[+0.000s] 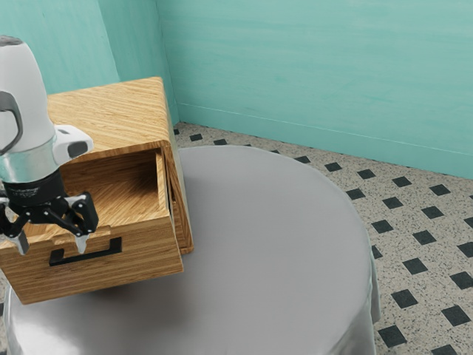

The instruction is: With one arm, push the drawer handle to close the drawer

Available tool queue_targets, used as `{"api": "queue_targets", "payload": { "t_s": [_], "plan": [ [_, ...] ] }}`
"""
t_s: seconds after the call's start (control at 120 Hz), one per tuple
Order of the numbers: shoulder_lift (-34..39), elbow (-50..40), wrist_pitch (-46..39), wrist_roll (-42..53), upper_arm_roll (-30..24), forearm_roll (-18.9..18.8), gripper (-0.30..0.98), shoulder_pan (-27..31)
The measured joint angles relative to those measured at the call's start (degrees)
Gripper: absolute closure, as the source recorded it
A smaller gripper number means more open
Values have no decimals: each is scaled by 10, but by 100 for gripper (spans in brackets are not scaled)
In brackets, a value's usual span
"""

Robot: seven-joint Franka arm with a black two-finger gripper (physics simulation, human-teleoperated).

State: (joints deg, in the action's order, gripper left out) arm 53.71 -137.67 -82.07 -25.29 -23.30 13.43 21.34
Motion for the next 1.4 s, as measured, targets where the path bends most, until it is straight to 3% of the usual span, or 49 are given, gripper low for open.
{"api": "queue_targets", "payload": {
  "t_s": [0.092, 0.25, 0.408, 0.55, 0.825, 1.4],
  "plan": [
    [23, -29, -16, -18, -15, 27, 8, 0],
    [34, -66, -45, -43, -36, 56, 32, 0],
    [34, -83, -78, -62, -56, 72, 57, 9],
    [33, -94, -110, -76, -62, 77, 69, 19],
    [28, -95, -143, -94, -62, 85, 77, 29],
    [-8, -79, -167, -87, -61, 84, 79, 95]
  ]
}}
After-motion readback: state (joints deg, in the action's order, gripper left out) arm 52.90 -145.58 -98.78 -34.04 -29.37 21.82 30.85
